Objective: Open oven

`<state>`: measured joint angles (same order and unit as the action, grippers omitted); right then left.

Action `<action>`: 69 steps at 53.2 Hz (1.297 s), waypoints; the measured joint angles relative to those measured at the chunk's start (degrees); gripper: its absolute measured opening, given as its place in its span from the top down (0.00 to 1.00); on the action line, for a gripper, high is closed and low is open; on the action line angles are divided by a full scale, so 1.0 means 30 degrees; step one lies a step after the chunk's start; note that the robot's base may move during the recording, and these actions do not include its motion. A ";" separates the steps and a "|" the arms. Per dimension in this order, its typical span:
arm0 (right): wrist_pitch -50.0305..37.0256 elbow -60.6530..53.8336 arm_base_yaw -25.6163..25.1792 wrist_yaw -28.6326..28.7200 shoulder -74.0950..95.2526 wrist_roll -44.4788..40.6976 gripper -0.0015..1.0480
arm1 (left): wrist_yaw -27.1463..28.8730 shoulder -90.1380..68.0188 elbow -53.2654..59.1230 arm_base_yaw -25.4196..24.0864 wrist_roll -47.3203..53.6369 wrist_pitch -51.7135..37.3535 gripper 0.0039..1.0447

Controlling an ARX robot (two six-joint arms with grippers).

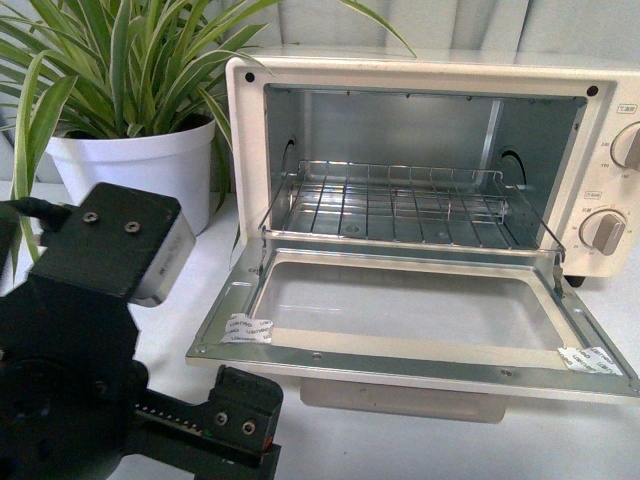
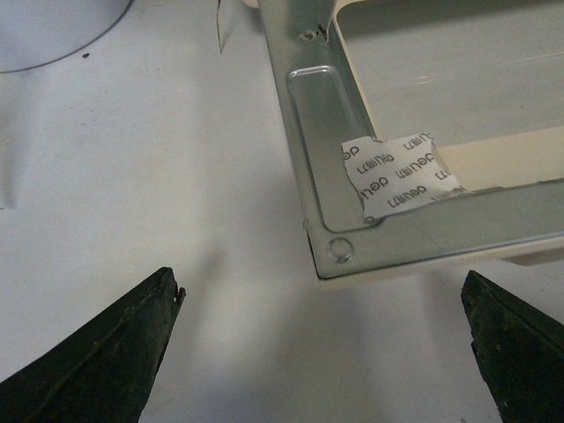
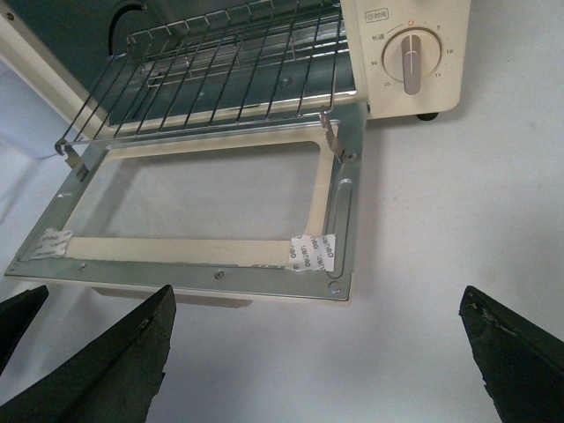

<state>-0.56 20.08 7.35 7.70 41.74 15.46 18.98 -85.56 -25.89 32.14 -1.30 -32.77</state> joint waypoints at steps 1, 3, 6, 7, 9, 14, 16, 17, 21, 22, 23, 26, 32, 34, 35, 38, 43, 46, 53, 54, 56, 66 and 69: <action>0.0102 0.0000 0.0007 0.0051 -0.0131 0.0000 0.09 | -0.0153 0.0576 0.0299 -0.0029 -0.0007 0.0153 0.06; 0.0321 -0.0044 0.0007 0.0182 -0.0503 -0.0015 0.09 | -0.0277 0.1406 0.0670 -0.0058 -0.0007 0.0452 0.06; 0.0663 -0.0219 0.0000 0.0350 -0.1100 -0.0109 0.09 | -0.0430 0.3031 0.1290 -0.0058 -0.0117 0.1246 0.06; 0.0765 -0.0284 -0.0015 0.0401 -0.1282 -0.0160 0.09 | -0.0415 0.3526 0.1457 -0.0051 -0.0138 0.1494 0.06; 0.0991 -0.0437 -0.0109 0.0517 -0.1661 -0.0240 0.09 | -0.0277 0.4546 0.1836 -0.0007 -0.0146 0.1865 0.06; 0.1923 -0.1086 -0.0634 0.1042 -0.3191 -0.0532 0.09 | 0.0117 0.7854 0.2980 0.0255 -0.0546 0.2623 0.06; 0.2324 -0.1508 -0.0911 0.1239 -0.4007 -0.0692 0.09 | 0.0379 0.9296 0.3410 0.0444 -0.0627 0.2885 0.06; 0.2492 -0.1683 -0.1042 0.1319 -0.4350 -0.0743 0.09 | 0.0605 1.0149 0.3636 0.0517 -0.0627 0.3096 0.06; 0.3169 -0.2506 -0.1909 0.2011 -0.6098 -0.1115 0.09 | 0.1020 1.2961 0.4386 0.0561 -0.0612 0.3942 0.06; 0.3381 -0.2710 -0.2193 0.2157 -0.6615 -0.1173 0.09 | 0.1151 1.3500 0.4517 0.0546 -0.0597 0.4160 0.06; 0.3548 -0.2841 -0.2324 0.2186 -0.6951 -0.1253 0.09 | 0.1246 1.4287 0.4743 0.0474 -0.0590 0.4437 0.06; 0.4393 -0.3432 -0.2601 0.2339 -0.8357 -0.1348 0.09 | 0.1268 1.6043 0.5187 0.0073 -0.0765 0.5246 0.06; 0.4889 -0.4291 -0.2776 0.2331 -1.0193 -0.1282 0.09 | 0.1282 1.8695 0.5909 -0.0707 -0.1268 0.6841 0.06; 0.4707 -0.4568 -0.2812 0.2266 -1.0783 -0.1282 0.09 | 0.1188 1.9241 0.6069 -0.0867 -0.1479 0.7133 0.06; 0.4554 -0.4677 -0.2812 0.2259 -1.1009 -0.1282 0.09 | 0.1188 1.9606 0.6215 -0.0954 -0.1617 0.7257 0.06; 0.4313 -0.4750 -0.2812 0.2186 -1.1431 -0.1282 0.09 | 0.1180 1.9875 0.6258 -0.1056 -0.1756 0.7308 0.06; 0.4313 -0.4750 -0.2812 0.2186 -1.1468 -0.1282 0.09 | 0.1151 1.9912 0.6273 -0.1064 -0.1821 0.7308 0.06; 0.4313 -0.4750 -0.2812 0.2178 -1.1468 -0.1282 0.09 | 0.1137 1.9912 0.6273 -0.1071 -0.1829 0.7308 0.06; 0.0605 -0.6543 -0.2521 -0.2273 -1.3624 -0.3672 0.28 | 0.1836 2.0954 0.7511 -0.2142 -0.0408 0.4860 0.29; 0.0408 -0.6535 -0.2528 -0.2492 -1.3784 -0.3993 0.33 | 0.1632 2.1209 0.7584 -0.2455 -0.0321 0.4983 0.32; 0.0255 -0.6535 -0.2535 -0.2579 -1.3843 -0.4320 0.40 | 0.0903 2.1908 0.7694 -0.3206 -0.0109 0.5384 0.41; 0.0262 -0.6550 -0.2514 -0.2557 -1.3843 -0.4954 0.81 | -0.1945 2.4137 0.8400 -0.6084 0.0189 0.6659 0.82; 0.0262 -0.6550 -0.2514 -0.2550 -1.3843 -0.5020 0.94 | -0.2535 2.4611 0.8400 -0.6725 0.0233 0.6994 0.94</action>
<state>0.23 0.43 -0.19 0.05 0.21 0.40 11.38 -11.73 -0.69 11.97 -0.60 -11.79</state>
